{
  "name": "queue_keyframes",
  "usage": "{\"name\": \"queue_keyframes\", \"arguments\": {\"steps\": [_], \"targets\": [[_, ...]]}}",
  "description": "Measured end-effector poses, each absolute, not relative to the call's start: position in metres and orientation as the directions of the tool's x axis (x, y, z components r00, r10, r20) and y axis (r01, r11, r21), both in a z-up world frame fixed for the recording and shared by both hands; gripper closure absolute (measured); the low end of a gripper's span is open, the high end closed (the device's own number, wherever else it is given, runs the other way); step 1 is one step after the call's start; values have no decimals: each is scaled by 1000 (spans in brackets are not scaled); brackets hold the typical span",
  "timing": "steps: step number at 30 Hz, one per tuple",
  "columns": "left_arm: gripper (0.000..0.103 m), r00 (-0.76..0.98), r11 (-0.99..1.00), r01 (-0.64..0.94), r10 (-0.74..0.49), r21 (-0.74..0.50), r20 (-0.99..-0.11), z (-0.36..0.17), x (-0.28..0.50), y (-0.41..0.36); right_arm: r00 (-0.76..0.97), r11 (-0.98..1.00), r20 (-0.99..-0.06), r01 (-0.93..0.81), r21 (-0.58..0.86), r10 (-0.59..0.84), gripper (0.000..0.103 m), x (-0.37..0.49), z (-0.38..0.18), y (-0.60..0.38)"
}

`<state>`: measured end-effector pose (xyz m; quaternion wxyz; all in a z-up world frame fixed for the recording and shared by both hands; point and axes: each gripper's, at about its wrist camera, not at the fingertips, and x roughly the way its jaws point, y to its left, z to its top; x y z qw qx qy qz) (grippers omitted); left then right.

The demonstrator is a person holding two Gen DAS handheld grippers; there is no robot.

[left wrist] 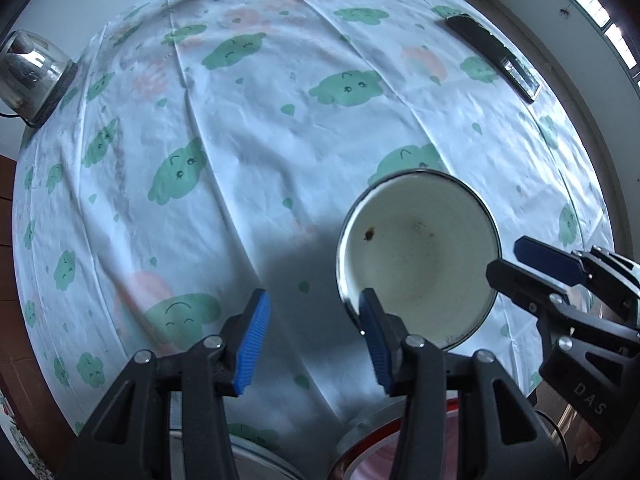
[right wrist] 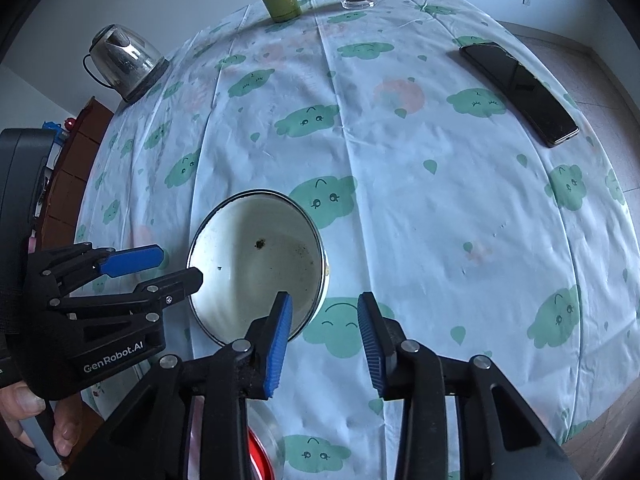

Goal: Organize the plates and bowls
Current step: 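Close both tools on the white enamel bowl rim, then lift the white enamel bowl and carry it toward the nested bowls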

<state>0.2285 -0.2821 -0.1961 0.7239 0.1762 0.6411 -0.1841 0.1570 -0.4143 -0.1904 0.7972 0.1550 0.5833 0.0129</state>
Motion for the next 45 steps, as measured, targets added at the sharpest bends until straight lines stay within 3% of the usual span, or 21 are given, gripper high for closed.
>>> {"name": "queue_keyframes", "arguments": {"steps": [3, 9, 12, 45], "targets": [[60, 104, 868, 496, -40, 17, -994, -199, 229, -285, 310, 951, -928, 158, 267, 209, 73, 160, -194, -415], [89, 74, 860, 510, -65, -18, -995, -202, 226, -292, 297, 948, -925, 137, 286, 237, 86, 163, -196, -412], [93, 69, 858, 514, -64, -20, -996, -204, 224, -296, 297, 946, -923, 138, 294, 243, 89, 163, -197, -412], [94, 93, 874, 484, -97, -40, -991, -168, 216, -293, 347, 953, -911, 121, 278, 222, 92, 155, -160, -410]]}}
